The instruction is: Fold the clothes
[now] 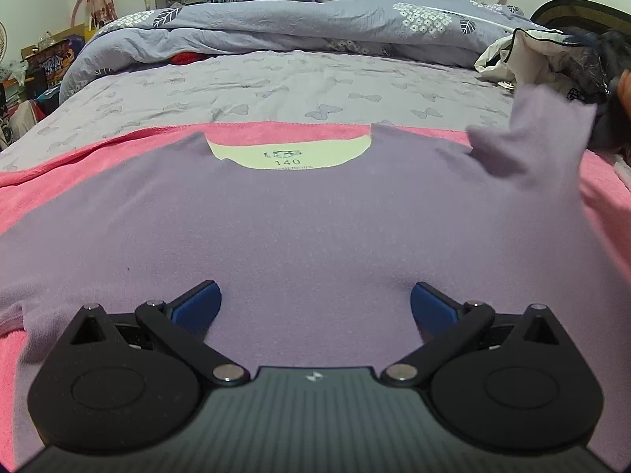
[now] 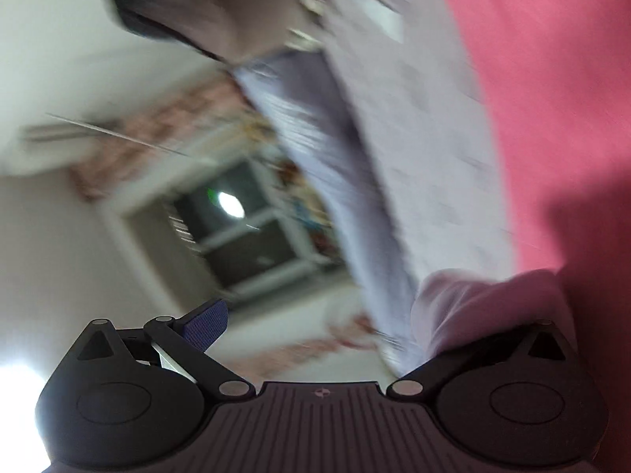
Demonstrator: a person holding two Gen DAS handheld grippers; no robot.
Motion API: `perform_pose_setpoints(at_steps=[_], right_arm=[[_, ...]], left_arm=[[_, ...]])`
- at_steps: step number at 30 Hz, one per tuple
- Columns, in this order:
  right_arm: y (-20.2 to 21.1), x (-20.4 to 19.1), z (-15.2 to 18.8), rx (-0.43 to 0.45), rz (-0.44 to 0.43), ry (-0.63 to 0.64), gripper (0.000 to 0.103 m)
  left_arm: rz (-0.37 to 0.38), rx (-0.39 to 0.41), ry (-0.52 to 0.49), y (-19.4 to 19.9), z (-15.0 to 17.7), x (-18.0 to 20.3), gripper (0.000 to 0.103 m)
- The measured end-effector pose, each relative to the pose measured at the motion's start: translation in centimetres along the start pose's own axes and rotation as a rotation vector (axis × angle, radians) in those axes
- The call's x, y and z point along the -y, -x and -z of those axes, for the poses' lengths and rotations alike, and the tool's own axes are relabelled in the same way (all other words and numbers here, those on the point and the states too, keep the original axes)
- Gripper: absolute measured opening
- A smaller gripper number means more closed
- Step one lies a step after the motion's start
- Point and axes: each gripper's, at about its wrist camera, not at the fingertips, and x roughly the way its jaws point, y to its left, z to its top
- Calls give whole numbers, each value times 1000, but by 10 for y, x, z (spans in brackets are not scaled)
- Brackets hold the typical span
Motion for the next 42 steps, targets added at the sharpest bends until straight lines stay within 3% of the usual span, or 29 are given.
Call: perform_pose_setpoints(at_steps=[1, 3, 6, 9, 11, 15, 17, 19, 21, 24, 26, 27, 29, 30, 32, 33, 36, 37, 39, 42], right_arm=[[3, -4, -5, 8, -46, 0, 103], [23, -18, -9, 41, -55, 70, 103], [63, -39, -15, 204, 81, 247, 103], [85, -35, -31, 256, 56, 223, 103], [92, -29, -40, 284, 109, 219, 103], [100, -27, -55, 304, 266, 277, 103], [108, -31, -55, 328, 252, 269, 103], [124, -38, -56, 373, 228, 282, 103], [139, -46, -58, 419, 250, 308, 103], [172, -65, -59, 501, 306, 339, 103], [192, -88, -54, 596, 387, 430, 103], [207, -98, -42, 636, 465, 504, 103], [189, -127, -17, 602, 780, 816, 103], [180, -141, -5, 575, 939, 974, 103], [130, -141, 36, 395, 1253, 1367, 103], [105, -121, 59, 310, 1377, 1555, 103], [58, -53, 96, 65, 1464, 1900, 103], [47, -37, 97, 38, 1497, 1932, 103], [38, -23, 78, 83, 1644, 1860, 103], [70, -48, 39, 312, 1799, 1644, 103]], left_arm=[[1, 0, 1, 0, 0, 0, 103], [2, 1, 0, 0, 1, -2, 103], [2, 1, 0, 0, 2, -1, 103], [0, -2, -3, 0, 0, 0, 103], [-18, -36, -23, -2, -7, 4, 103], [69, -51, 17, -9, -55, 11, 102], [133, -22, 26, -14, -81, 19, 102], [188, 16, -37, -30, -108, 39, 102], [193, 19, -150, -52, -127, 69, 102], [236, -34, -287, -86, -135, 110, 102], [232, -89, -347, -105, -132, 133, 102], [228, -121, -356, -112, -126, 139, 102], [219, -185, -369, -127, -116, 151, 103], [223, -170, -335, -127, -111, 149, 103], [226, -133, -291, -124, -104, 144, 103], [223, -121, -293, -123, -101, 145, 103], [220, -115, -292, -123, -99, 144, 103], [221, -121, -293, -122, -100, 143, 103], [226, -127, -296, -122, -101, 142, 103], [234, -115, -299, -122, -101, 142, 103]])
